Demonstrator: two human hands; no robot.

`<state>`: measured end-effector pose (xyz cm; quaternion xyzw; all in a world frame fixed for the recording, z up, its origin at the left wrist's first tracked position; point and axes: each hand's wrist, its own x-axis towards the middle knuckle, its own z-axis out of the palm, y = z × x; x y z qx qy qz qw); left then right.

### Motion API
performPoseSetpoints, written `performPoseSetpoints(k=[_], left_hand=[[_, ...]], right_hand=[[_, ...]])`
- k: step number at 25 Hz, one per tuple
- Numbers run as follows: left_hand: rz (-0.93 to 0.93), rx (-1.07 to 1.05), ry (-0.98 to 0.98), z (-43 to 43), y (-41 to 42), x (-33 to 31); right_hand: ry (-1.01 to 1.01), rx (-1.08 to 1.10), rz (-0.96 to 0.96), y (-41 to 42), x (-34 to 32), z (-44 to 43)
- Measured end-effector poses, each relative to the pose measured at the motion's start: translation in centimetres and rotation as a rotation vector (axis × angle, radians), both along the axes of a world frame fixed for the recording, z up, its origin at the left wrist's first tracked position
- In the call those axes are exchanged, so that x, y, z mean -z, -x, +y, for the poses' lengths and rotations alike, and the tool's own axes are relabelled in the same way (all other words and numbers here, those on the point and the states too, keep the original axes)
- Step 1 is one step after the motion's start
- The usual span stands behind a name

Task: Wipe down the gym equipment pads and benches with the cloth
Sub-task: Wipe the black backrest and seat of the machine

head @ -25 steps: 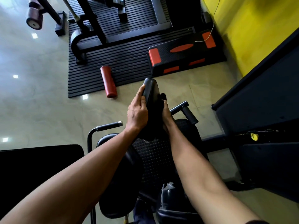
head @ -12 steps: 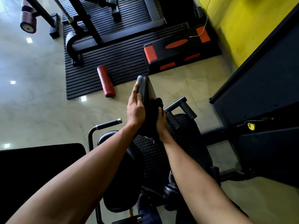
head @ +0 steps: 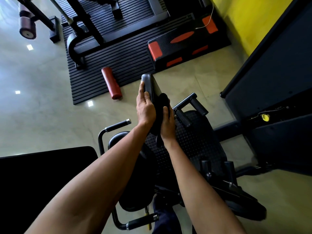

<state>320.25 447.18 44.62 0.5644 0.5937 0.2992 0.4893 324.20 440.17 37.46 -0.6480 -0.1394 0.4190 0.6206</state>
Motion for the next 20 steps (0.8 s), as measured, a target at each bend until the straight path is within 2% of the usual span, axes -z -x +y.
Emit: performPoseSetpoints(k=[3, 6, 8, 9, 12, 14, 16, 20], left_hand=[[-0.003, 0.006, -0.001, 0.0, 0.0, 0.0], [-0.005, -0.034, -0.017, -0.8, -0.4, -0.2], [-0.007, -0.050, -0.010, -1.0, -0.6, -0.3], [-0.009, -0.053, -0.010, -0.9, -0.6, -0.2], [-0.004, -0.052, -0.019, -0.5, -0.4, 0.2], [-0.001, -0.053, -0.019, -0.5, -0.3, 0.2], [0.006, -0.055, -0.024, -0.5, -0.4, 0.1], [0.016, -0.034, -0.029, -0.1, -0.2, 0.1]], right_hand=[[0.208, -0.021, 0.225, -1.3, 5.5, 0.0], [0.264, 0.048, 0.511, -1.3, 10.4, 0.1], [0.347, 0.042, 0.478, -0.8, 8.4, 0.3], [0.338, 0.085, 0.366, -0.5, 5.5, 0.3], [0.133, 0.079, 0.117, 1.4, -1.7, -0.3], [0.098, 0.046, 0.041, 2.2, -1.9, -0.8], [0.120, 0.042, 0.090, 1.7, -0.7, -0.7], [0.272, 0.014, 0.362, -0.7, 2.6, 0.1]])
